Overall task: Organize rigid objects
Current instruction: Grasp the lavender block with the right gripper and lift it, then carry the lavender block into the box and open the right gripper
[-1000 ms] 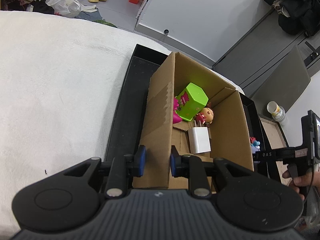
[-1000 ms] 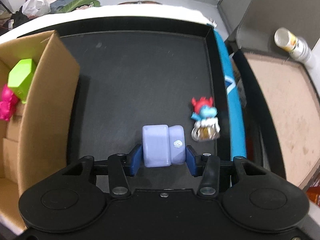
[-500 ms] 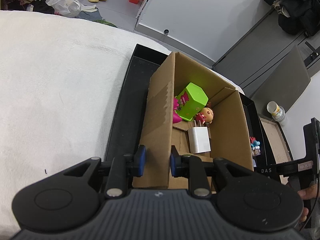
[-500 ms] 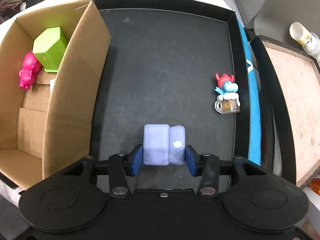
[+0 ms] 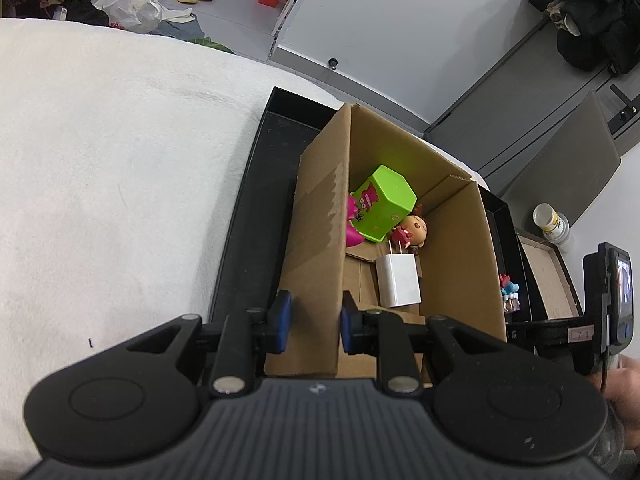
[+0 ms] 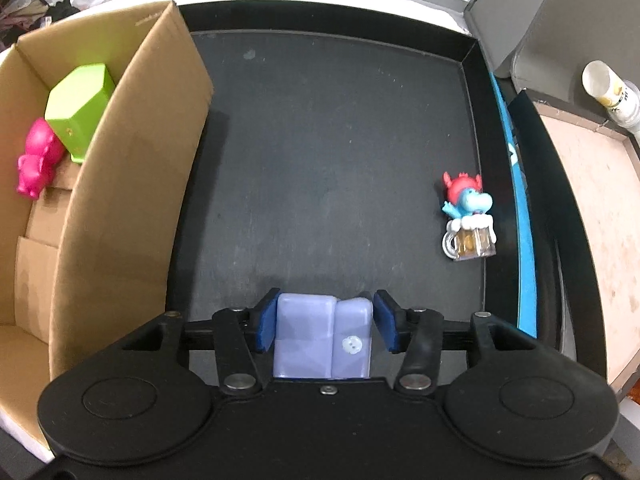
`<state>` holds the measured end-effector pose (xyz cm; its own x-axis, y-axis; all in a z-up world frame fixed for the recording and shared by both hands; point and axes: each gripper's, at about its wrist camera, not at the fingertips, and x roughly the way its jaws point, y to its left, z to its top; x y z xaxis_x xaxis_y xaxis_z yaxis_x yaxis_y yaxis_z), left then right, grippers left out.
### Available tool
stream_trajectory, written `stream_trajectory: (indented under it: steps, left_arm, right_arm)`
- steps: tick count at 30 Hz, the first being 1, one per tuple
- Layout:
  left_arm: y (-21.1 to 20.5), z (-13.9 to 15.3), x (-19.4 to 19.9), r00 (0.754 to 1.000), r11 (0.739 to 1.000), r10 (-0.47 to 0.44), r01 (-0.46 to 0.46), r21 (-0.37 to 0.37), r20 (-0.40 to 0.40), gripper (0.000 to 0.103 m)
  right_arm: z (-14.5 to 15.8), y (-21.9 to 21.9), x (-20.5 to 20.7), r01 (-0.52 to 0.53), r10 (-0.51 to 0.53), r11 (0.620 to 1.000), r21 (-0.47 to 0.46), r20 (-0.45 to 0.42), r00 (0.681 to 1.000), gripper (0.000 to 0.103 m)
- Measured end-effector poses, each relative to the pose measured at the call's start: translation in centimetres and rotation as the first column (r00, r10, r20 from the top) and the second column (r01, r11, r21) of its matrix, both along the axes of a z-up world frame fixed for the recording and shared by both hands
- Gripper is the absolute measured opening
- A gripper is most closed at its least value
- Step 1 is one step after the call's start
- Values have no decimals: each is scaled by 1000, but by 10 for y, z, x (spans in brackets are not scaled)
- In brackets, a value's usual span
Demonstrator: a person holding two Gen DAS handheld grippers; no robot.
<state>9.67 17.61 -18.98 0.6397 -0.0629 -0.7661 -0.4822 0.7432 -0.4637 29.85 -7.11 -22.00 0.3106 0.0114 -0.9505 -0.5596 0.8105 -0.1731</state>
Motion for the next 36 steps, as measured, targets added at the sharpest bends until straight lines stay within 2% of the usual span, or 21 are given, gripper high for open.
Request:
stream_trajectory:
  steps: [5,26,36]
  left_arm:
    - [0,0,0,1000,1000,0,0,-2,0,22]
    - [0,0,0,1000,1000,-1,1,-1,0,22]
    - [-1,0,0,1000,1000,-2,2,-1,-1,22]
  right_arm:
    - [8,-4,2,16,-15,1000,13,-28,999,44]
    - [48,-3,-17,-13,12,1000,20,45,999,44]
    - [98,9,-31,-41,32,994,97,93,995,44]
